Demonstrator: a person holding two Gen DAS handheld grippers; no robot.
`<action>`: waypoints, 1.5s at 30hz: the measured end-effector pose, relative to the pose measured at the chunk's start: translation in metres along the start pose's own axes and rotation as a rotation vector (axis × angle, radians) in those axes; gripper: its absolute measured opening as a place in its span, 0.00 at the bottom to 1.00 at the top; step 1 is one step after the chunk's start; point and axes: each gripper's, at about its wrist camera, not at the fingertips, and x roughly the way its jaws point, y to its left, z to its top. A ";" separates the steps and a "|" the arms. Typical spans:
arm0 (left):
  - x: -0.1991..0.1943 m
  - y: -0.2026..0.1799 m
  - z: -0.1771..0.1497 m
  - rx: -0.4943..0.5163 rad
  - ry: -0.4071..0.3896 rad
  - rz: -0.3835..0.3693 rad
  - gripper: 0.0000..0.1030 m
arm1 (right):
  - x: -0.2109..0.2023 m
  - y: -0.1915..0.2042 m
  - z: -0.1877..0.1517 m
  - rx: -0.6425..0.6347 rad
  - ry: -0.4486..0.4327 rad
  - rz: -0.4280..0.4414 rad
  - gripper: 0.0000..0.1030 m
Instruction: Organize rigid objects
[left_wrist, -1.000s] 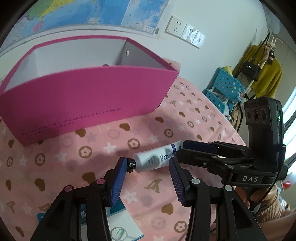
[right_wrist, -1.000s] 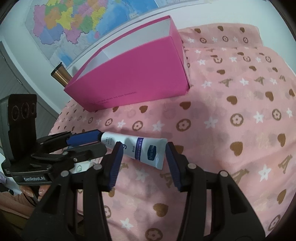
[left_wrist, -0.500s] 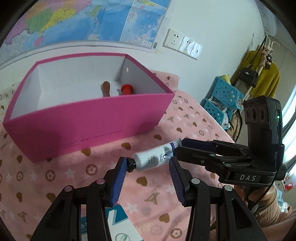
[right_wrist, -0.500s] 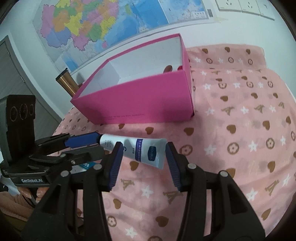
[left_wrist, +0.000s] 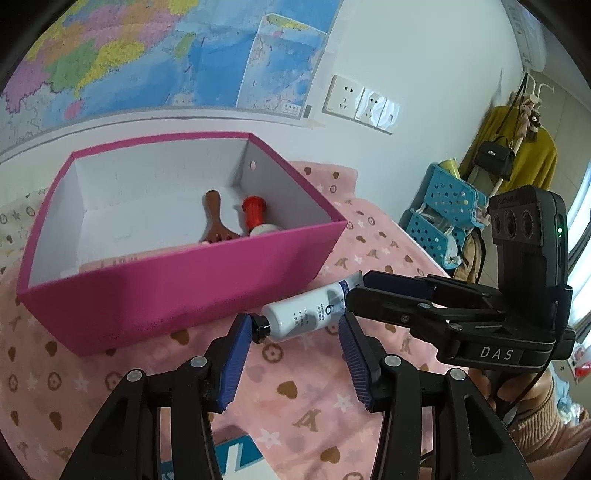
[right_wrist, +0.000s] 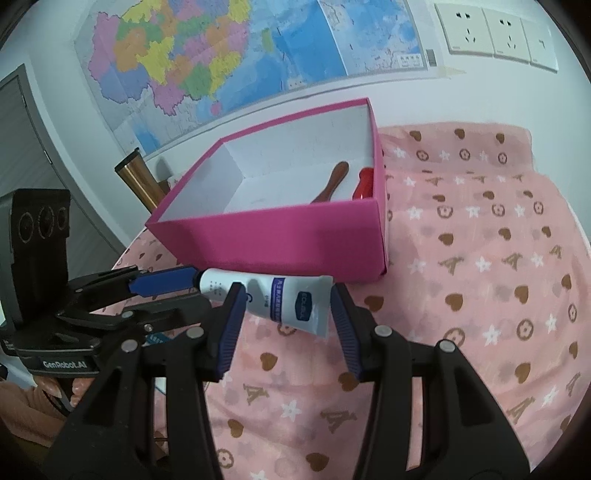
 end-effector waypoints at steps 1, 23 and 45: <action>0.000 0.000 0.001 0.000 -0.002 0.000 0.48 | 0.000 0.000 0.002 -0.001 -0.003 0.000 0.49; -0.008 0.000 0.030 0.030 -0.068 0.017 0.50 | -0.010 0.006 0.036 -0.047 -0.077 -0.012 0.49; -0.009 0.001 0.042 0.040 -0.102 0.036 0.50 | -0.010 0.009 0.049 -0.066 -0.106 -0.017 0.49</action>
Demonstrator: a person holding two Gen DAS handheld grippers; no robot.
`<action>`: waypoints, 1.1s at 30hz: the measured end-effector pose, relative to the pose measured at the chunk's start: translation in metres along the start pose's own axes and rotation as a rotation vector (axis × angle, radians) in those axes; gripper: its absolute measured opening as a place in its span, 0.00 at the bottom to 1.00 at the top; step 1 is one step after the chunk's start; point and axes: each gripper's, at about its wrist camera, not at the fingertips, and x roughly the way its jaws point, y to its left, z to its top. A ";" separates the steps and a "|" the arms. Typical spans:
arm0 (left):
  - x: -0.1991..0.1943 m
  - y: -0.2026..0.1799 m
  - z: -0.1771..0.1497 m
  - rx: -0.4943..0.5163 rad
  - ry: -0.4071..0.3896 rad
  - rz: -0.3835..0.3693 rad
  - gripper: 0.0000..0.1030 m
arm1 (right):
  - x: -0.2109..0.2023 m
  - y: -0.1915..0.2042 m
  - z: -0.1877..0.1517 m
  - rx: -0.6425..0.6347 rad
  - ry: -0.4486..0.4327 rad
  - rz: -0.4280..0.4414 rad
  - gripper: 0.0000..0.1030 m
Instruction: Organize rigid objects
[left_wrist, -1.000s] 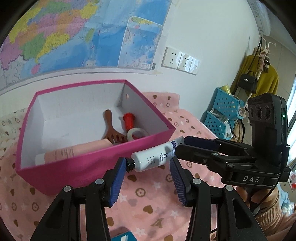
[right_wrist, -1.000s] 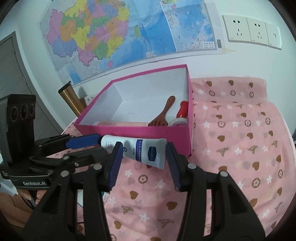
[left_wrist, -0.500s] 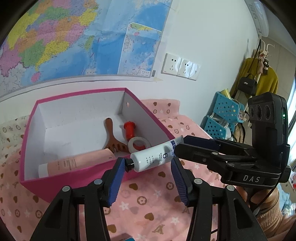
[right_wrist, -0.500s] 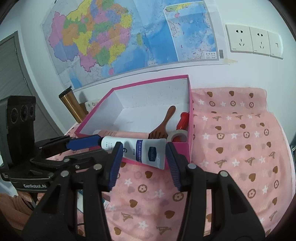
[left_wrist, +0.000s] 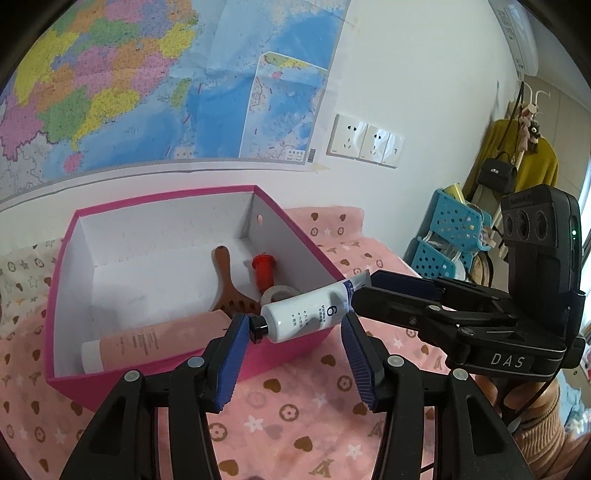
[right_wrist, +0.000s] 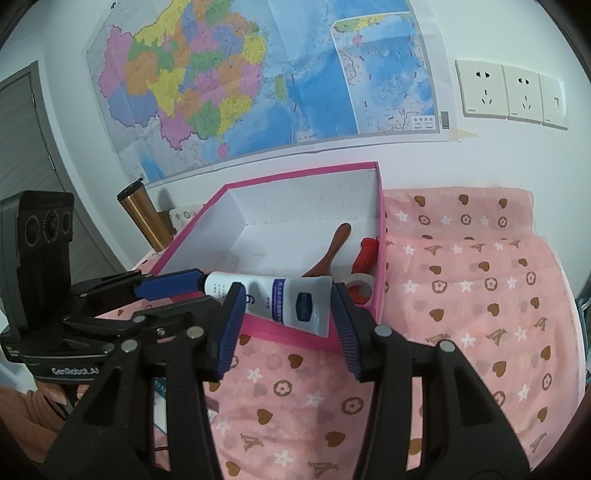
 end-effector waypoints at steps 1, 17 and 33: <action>0.000 0.000 0.001 0.000 -0.001 0.000 0.50 | 0.000 0.000 0.001 -0.001 -0.001 0.000 0.49; 0.007 -0.001 0.007 0.005 -0.001 0.011 0.50 | 0.003 -0.005 0.007 0.002 -0.001 -0.011 0.49; 0.015 0.004 0.013 -0.007 0.002 0.016 0.50 | 0.011 -0.010 0.011 0.008 0.007 -0.016 0.49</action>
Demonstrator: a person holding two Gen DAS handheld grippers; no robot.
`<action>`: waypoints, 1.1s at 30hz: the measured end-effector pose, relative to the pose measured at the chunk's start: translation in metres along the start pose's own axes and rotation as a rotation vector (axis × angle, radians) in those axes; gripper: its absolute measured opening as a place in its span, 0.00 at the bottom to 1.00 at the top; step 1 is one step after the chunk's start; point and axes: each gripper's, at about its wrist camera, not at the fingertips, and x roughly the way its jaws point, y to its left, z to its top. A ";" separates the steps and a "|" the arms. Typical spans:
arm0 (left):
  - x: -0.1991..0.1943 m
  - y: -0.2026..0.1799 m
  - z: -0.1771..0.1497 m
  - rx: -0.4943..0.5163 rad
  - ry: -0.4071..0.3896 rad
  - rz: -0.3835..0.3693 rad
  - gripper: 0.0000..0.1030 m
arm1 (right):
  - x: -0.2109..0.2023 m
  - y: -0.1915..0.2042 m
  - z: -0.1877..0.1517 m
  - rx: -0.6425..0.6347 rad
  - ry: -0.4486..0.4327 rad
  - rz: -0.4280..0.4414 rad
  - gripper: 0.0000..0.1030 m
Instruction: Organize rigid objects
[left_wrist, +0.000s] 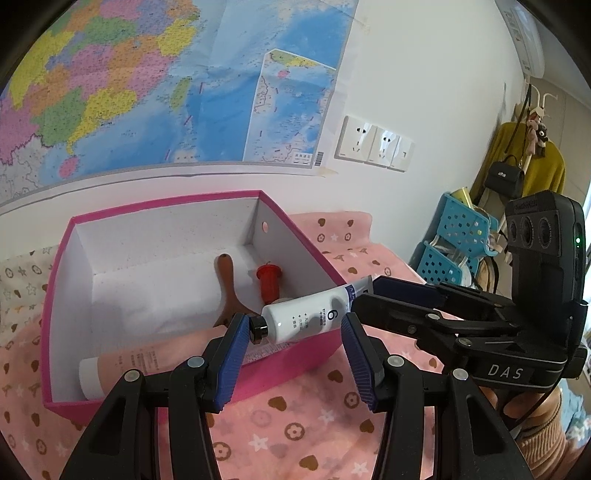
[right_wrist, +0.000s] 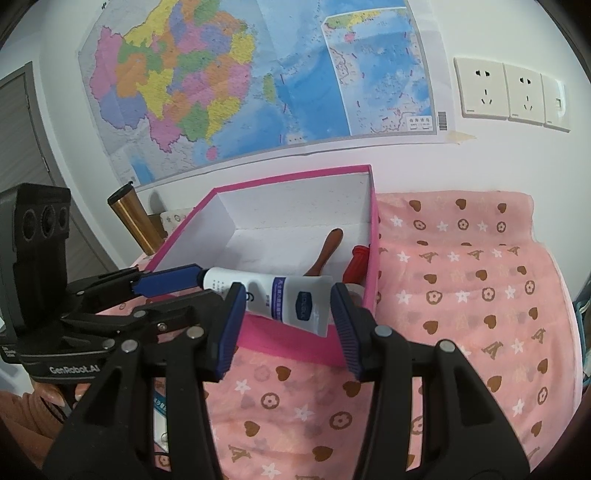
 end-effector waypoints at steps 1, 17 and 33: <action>0.000 0.000 0.000 -0.001 0.000 0.000 0.50 | 0.001 0.000 0.000 0.000 0.001 -0.001 0.49; 0.010 0.007 0.005 -0.022 0.004 0.023 0.50 | 0.013 -0.004 0.007 -0.004 0.013 -0.012 0.49; 0.020 0.014 0.007 -0.043 0.023 0.024 0.50 | 0.022 -0.007 0.009 -0.003 0.026 -0.024 0.49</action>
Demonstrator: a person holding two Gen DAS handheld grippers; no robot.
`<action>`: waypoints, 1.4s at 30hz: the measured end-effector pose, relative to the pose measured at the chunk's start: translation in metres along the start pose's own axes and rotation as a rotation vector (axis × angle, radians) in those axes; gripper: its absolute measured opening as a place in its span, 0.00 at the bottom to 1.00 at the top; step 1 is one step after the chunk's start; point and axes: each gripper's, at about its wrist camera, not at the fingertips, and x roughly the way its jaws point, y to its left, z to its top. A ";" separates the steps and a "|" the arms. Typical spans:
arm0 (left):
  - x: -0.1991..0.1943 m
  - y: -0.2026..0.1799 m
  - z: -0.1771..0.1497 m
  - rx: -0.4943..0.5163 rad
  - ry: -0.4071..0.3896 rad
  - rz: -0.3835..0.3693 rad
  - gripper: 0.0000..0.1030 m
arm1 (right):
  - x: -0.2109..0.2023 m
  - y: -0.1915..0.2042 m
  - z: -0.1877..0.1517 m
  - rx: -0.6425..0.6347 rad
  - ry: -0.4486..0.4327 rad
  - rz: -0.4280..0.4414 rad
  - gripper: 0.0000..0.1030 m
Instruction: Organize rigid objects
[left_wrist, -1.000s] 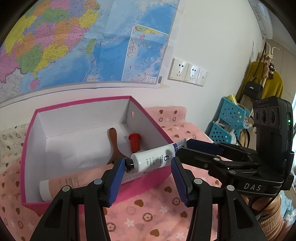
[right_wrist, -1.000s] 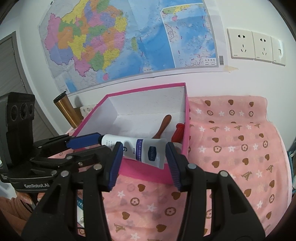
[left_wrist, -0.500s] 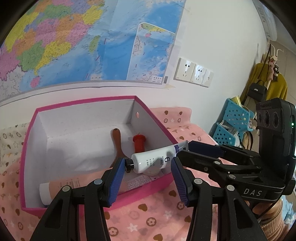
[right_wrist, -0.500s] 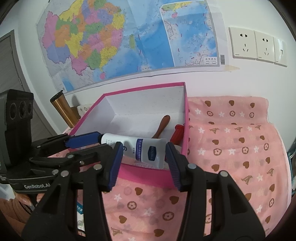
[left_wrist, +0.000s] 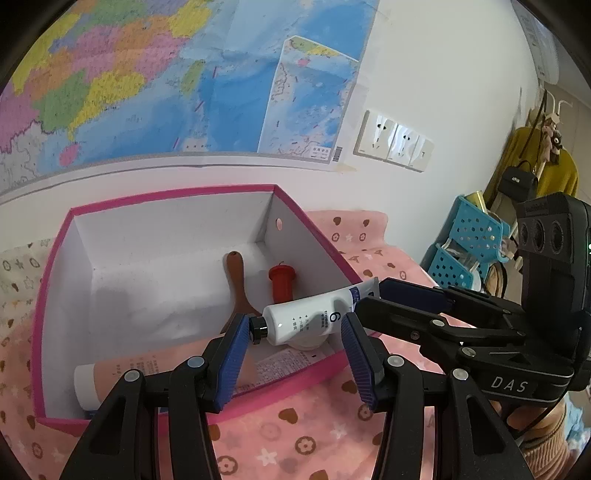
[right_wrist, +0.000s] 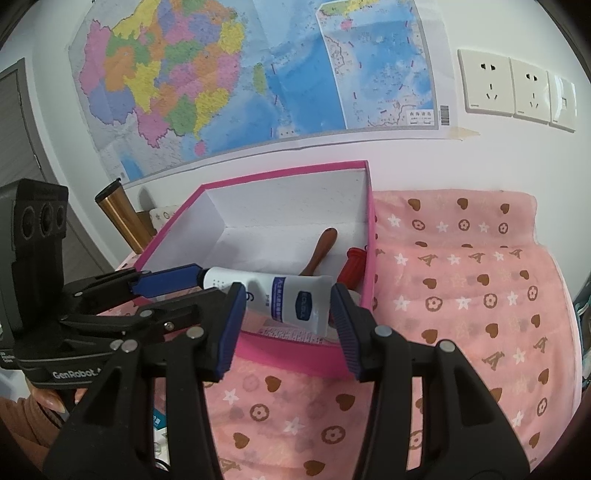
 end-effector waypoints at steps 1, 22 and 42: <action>0.000 0.001 0.000 -0.004 0.000 0.000 0.50 | 0.001 -0.001 0.000 0.002 0.001 0.001 0.49; 0.016 0.019 -0.006 -0.087 0.045 -0.036 0.59 | 0.012 -0.007 0.000 0.037 0.014 0.003 0.49; -0.087 0.056 -0.095 -0.009 -0.028 0.179 0.76 | -0.018 0.043 -0.065 -0.090 0.080 0.166 0.55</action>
